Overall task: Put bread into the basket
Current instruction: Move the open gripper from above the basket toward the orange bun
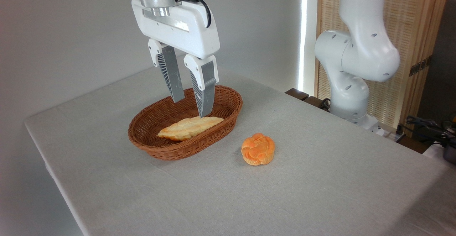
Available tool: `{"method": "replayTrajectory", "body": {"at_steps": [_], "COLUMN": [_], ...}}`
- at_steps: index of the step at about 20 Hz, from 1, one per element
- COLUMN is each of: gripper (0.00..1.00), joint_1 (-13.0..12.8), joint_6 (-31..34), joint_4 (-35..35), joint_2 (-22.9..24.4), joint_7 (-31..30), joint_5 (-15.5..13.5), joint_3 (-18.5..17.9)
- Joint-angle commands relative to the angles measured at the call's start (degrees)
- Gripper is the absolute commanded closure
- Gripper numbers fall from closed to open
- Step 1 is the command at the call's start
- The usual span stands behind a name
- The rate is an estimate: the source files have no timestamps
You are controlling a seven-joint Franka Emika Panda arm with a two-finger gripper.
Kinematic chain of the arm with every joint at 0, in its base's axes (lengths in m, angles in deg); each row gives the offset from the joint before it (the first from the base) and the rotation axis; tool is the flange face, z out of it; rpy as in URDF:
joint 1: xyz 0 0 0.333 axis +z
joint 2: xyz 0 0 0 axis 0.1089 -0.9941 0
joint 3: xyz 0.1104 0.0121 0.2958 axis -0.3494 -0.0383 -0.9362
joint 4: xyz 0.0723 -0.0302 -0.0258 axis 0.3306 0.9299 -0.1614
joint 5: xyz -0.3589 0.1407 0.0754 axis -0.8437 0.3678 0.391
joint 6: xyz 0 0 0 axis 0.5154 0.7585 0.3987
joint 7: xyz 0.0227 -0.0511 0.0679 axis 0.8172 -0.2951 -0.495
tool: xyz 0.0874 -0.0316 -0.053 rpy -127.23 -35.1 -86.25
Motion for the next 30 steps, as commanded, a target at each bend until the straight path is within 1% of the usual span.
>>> {"method": "replayTrajectory", "body": {"at_steps": [1, 9, 12, 13, 15, 18, 20, 22, 23, 24, 25, 26, 28, 29, 30], "gripper": [0.00, 0.00, 0.00, 0.00, 0.00, 0.00, 0.00, 0.00, 0.00, 0.00, 0.00, 0.00, 0.00, 0.00, 0.00], "joint_1": [-0.3, -0.3, -0.3, -0.3, -0.3, -0.3, -0.5, -0.7, -1.2, -1.7, -1.9, -2.6, -2.9, -2.8, -2.8], "joint_6": [-0.2, -0.3, -0.3, -0.5, -0.6, -0.8, -3.5, -8.0, -9.3, -10.1, -11.4, -13.8, -19.6, -21.5, -22.1], "joint_4": [-0.6, -0.2, 1.9, 3.1, 6.3, 13.1, 18.8, 25.6, 28.4, 30.5, 32.8, 35.3, 40.0, 41.6, 42.8], "joint_2": [-0.4, -0.3, 0.6, 1.6, 3.4, 7.5, 11.0, 15.1, 16.7, 17.7, 18.5, 19.2, 19.4, 19.3, 19.2], "joint_7": [0.8, 0.7, 0.8, 0.8, 0.9, 1.1, 1.5, 2.5, 3.5, 4.7, 5.6, 5.9, 5.9, 6.1, 6.1], "joint_5": [-0.3, -0.3, -0.3, -0.3, -0.3, -0.3, -0.2, 0.0, 0.7, 0.8, 0.8, 0.8, 0.9, 1.4, 3.4], "joint_3": [-0.7, -0.3, -0.1, 0.0, 0.1, 1.1, 1.5, 1.5, 1.5, 1.2, 1.1, 1.0, 0.9, 0.8, 0.8]}}
